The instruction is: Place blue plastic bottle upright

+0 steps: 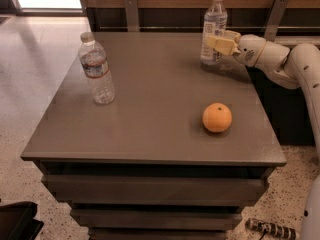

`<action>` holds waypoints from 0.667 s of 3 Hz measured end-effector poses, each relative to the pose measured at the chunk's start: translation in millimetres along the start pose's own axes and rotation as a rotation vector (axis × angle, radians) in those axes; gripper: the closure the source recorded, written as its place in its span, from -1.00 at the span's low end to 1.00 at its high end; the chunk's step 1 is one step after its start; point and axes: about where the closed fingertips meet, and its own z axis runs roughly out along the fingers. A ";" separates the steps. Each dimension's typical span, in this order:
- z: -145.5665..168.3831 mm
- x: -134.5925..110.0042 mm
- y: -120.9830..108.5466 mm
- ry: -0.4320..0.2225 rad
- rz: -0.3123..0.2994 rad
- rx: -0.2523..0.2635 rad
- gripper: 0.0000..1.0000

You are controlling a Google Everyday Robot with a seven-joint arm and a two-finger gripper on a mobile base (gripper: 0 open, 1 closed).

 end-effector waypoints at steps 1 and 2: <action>-2.2 -3.5 -1.2 -0.018 -0.037 0.003 1.00; -3.6 -5.2 -1.8 -0.025 -0.073 0.008 1.00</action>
Offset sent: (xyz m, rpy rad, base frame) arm -0.0022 -0.0152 0.0047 -0.0317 -0.1114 -0.0455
